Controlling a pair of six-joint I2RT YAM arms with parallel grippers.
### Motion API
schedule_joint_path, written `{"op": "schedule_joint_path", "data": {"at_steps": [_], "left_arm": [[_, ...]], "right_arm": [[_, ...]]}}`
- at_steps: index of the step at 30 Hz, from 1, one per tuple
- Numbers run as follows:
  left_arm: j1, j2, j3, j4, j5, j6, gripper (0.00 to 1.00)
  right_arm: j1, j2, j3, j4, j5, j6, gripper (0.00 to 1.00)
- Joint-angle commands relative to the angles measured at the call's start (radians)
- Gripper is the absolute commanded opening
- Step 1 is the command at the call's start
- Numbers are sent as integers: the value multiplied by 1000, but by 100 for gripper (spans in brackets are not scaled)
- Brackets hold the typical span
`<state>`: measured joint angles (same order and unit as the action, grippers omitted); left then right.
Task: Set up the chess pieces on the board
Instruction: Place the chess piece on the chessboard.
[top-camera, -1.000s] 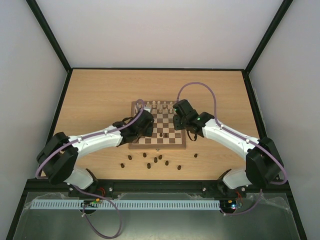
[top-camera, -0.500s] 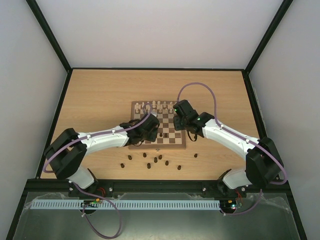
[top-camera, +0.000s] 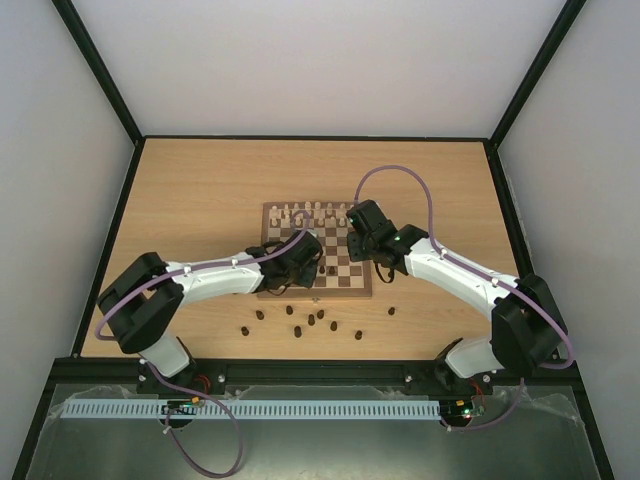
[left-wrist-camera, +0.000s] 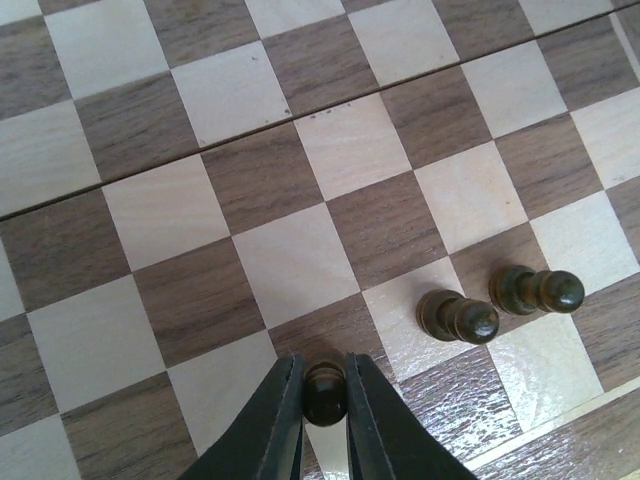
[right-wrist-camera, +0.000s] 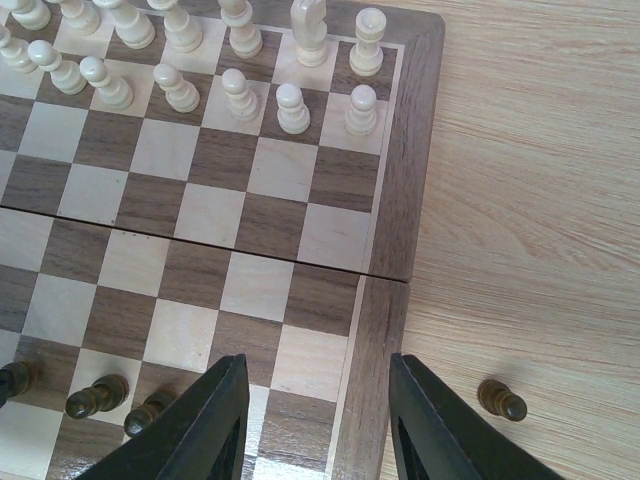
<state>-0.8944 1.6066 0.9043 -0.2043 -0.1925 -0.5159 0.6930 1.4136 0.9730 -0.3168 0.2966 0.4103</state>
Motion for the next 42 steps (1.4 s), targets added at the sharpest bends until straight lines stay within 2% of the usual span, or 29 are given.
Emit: {"op": "schedule_joint_path", "data": {"at_steps": [1,13,18,21,26,28,31,37,42], "left_arm": [[-11,17,37,-11,11,2,13],[-13,20,40,-14,9,5,25],[-11,-22,34,-26,-36,6,31],[-3,-87,12,-22,-68,2,42],[40,-215,-45,-25,-136,-20,71],[61,-269,-72,-18,-156,-40,86],[85,-332,-105,-10,-176,-64,98],[136,-437,-154,-5,-190,-93,99],[158,-458,-172,6,-165,-98,99]], "right_arm": [[-6,-17,-9,-39,9,9,39],[-6,-16,-9,-39,0,7,39],[-10,-11,-8,-49,24,14,41],[-32,1,-7,-67,29,23,42],[-89,46,-10,-88,10,33,44],[-107,79,-5,-99,8,34,45],[-128,126,7,-116,3,36,46],[-151,184,21,-149,21,56,47],[-151,163,-52,-98,-4,90,47]]}}
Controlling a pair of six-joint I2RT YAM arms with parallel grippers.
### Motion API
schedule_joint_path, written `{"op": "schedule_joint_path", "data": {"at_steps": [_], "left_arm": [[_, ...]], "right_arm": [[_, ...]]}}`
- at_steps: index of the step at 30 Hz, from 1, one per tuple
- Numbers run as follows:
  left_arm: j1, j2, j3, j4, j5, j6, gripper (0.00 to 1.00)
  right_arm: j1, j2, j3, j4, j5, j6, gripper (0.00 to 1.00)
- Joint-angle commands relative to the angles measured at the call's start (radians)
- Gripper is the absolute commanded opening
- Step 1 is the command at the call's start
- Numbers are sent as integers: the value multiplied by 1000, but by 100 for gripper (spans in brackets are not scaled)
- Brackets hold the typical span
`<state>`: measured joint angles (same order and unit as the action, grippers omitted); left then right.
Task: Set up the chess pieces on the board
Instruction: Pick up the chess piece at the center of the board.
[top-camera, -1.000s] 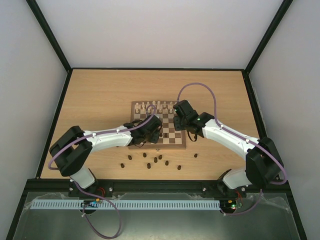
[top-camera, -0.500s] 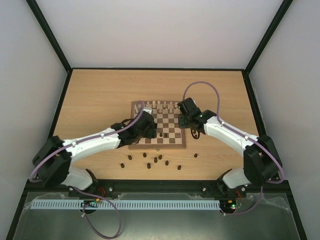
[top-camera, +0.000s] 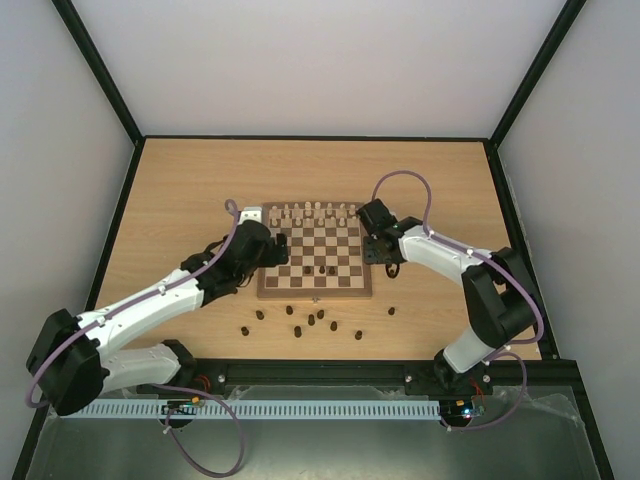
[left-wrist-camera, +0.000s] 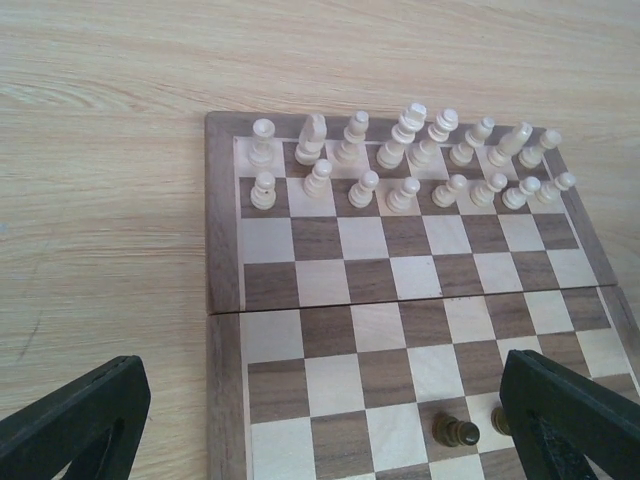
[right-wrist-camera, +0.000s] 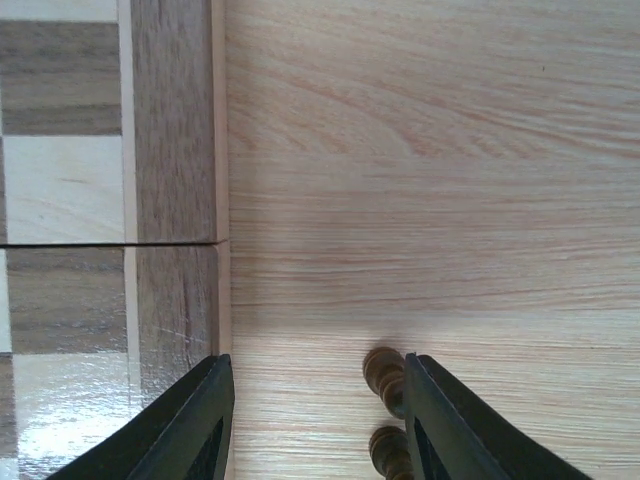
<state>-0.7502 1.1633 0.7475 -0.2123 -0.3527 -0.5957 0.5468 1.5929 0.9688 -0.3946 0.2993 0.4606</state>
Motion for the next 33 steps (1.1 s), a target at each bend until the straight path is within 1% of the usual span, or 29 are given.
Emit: {"op": "schedule_joint_path", "data": {"at_steps": [1,11,14,16,20,28,32,33], "left_arm": [[14,-10,-13,16,1,-15,99],[14,1,-12,21,13,-13,99],[14,4,-11,22,17,-12,99],[14,5,-12,23,18,-11,99],[14,6,-12,26,23,-10,99],[15,10,-12,29,28,-8,99],[15,10,-14,30,31,-8,99],[14,10,-14,31,32,-8,99]], "right_arm": [[-5,-15,-57,-14,-5,44,47],[-19,-22,-97,9,22,43,46],[-31,-25,-106,24,8,37,43],[-36,-30,-112,31,9,38,37],[-51,-33,-116,40,1,32,36],[-62,-35,-112,61,-14,27,29],[-64,-25,-108,59,-18,27,24],[-64,-24,-110,61,-19,27,21]]}}
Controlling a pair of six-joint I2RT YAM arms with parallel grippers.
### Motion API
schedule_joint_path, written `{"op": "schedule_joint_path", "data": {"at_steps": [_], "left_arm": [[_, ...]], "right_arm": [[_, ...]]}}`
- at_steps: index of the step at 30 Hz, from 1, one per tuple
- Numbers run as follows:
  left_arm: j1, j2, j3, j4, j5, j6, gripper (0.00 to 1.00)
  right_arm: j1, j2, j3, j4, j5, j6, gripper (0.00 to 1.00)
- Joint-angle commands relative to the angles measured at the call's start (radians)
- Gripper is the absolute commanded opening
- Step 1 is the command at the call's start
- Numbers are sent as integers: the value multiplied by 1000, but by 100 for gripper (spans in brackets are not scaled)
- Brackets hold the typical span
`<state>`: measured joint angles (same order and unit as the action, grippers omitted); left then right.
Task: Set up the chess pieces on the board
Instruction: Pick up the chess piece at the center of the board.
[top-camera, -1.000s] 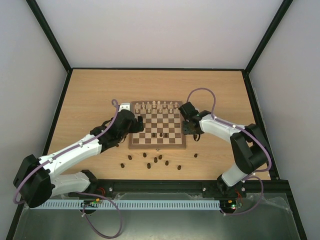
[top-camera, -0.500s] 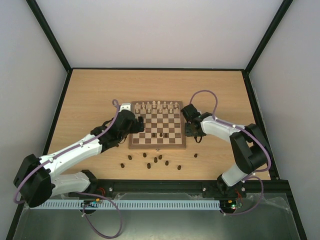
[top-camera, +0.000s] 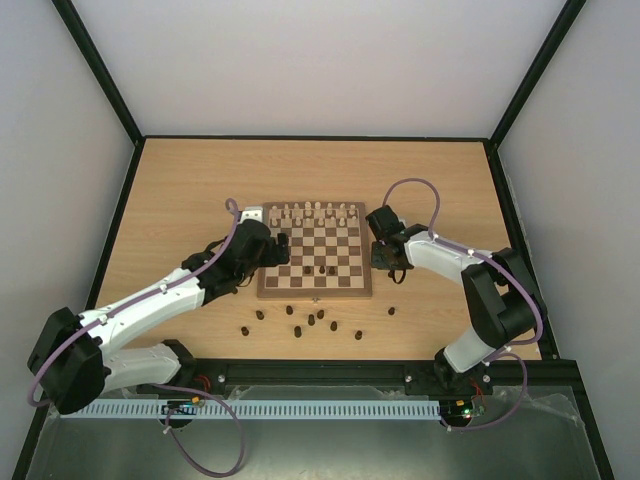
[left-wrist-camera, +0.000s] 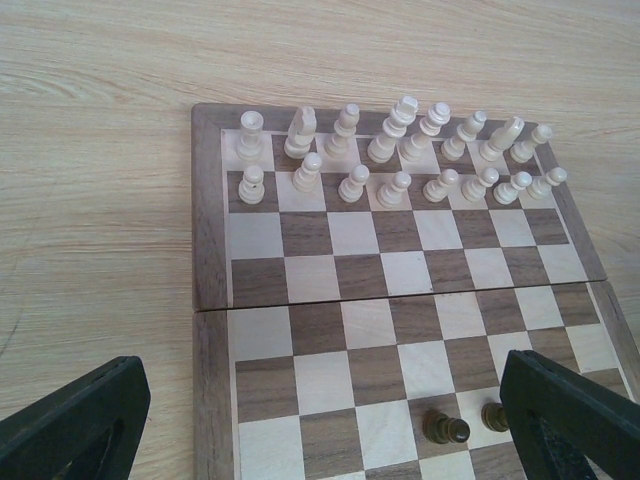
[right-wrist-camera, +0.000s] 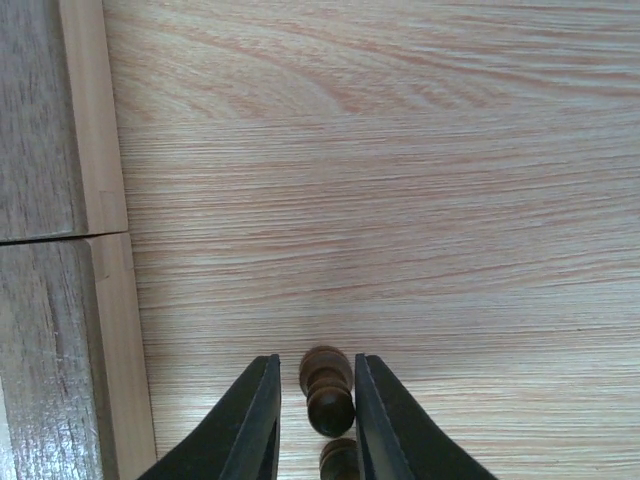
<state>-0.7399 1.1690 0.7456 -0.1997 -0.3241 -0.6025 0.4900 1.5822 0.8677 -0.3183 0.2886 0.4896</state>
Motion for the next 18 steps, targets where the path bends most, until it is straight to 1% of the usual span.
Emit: {"op": "schedule_joint_path", "data": {"at_steps": [1,7,13,18], "left_arm": [[4,4,-12,18,6,-1,99],[5,4,-14,24,17,1,99],[4,8,-13,25,20,2,99],[4,7,-13,23,13,0,99]], "right_arm": [[-7,-12,-10,-15,-11,-2,19],[-8,-3,-11,-17,-6,1,17],[-8,2,-8,-16,-11,-3,9],[-8,-32,-7,-21,0,-5,6]]}}
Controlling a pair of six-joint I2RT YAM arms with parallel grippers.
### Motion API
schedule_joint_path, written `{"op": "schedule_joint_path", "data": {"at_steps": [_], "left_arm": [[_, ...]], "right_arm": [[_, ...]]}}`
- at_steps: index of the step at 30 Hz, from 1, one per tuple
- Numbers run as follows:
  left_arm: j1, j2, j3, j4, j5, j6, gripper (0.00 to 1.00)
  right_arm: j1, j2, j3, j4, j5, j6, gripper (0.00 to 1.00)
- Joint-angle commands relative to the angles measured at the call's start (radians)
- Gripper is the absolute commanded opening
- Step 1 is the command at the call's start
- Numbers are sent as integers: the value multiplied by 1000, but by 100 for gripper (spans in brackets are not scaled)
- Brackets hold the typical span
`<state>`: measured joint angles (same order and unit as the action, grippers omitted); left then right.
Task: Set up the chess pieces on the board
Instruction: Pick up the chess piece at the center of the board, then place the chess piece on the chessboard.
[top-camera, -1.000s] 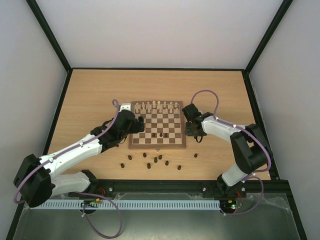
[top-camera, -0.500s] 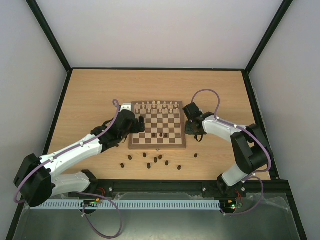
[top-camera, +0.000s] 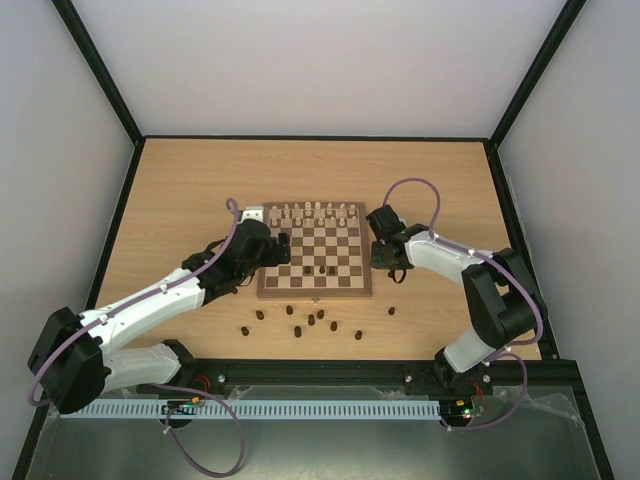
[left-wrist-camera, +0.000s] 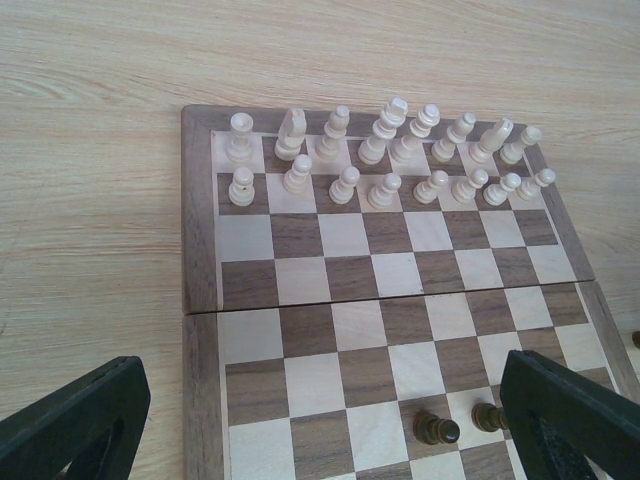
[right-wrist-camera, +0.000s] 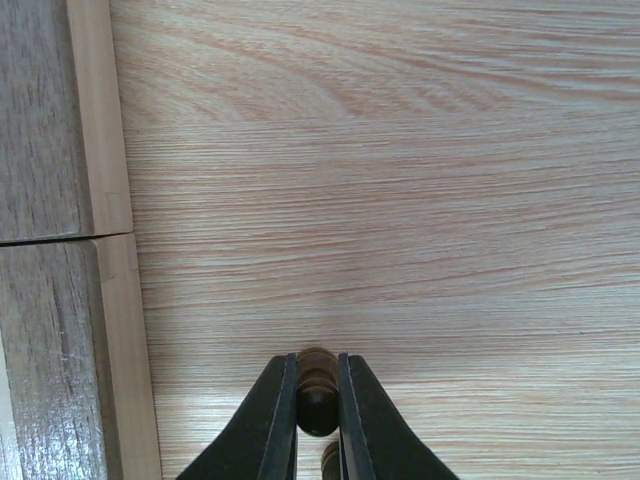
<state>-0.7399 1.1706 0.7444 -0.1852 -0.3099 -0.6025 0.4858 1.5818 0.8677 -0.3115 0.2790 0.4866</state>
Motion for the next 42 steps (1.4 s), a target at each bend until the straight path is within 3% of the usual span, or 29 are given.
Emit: {"op": "schedule_joint_path", "data": {"at_steps": [1,11,26,42], "left_arm": [[4,5,-12,9,-4,0,99],[5,11,-13,9,-15,1,99],[8,27,-11,12,-21,-1,99],[8,21,-13,10,-19,1,99]], "right_arm": [[-4,-50,-8,-27,10,-3,5],[59,-235,-8,-15,-50,-30,4],[285,-109,83,-23,-8,-74,6],[329,4,126,-8,-3,-71,8]]}}
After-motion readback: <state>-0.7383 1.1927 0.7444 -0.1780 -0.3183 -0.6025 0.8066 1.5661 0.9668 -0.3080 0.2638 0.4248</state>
